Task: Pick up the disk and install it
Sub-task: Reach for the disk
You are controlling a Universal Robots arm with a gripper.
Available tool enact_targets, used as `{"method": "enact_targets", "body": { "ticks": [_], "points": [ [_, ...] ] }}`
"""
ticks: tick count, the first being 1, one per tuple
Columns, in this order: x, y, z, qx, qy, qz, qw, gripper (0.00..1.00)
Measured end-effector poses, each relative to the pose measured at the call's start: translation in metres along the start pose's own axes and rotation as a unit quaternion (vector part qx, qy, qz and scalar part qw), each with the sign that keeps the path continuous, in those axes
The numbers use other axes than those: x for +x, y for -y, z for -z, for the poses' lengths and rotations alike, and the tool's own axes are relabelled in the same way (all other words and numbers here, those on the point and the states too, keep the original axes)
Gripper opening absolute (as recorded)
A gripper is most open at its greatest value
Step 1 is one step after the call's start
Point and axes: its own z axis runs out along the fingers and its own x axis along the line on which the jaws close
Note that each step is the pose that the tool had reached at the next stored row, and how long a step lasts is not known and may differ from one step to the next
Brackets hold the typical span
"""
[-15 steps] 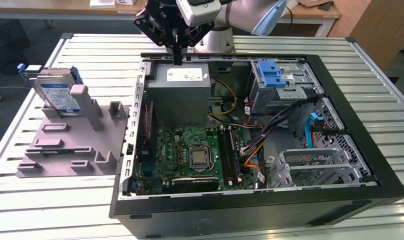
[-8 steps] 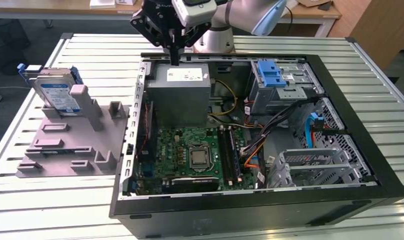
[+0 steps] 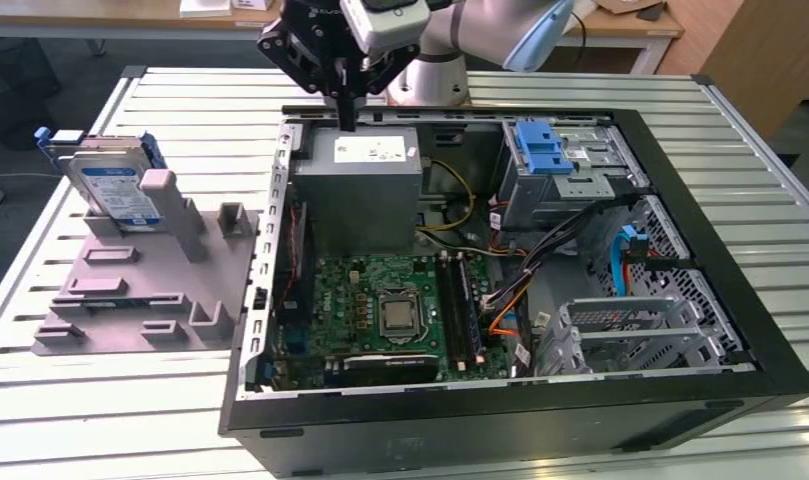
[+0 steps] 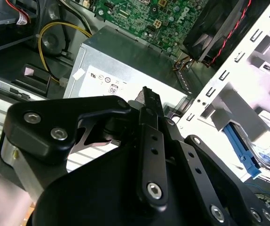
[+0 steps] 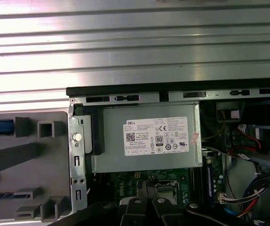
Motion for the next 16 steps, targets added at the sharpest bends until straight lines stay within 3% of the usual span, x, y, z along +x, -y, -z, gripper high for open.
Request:
{"method": "enact_targets", "body": {
  "ticks": [16],
  "points": [
    [0.0079,0.0005,-0.0002,0.0000,0.0000,0.000,1.0000,0.11]
  ]
}}
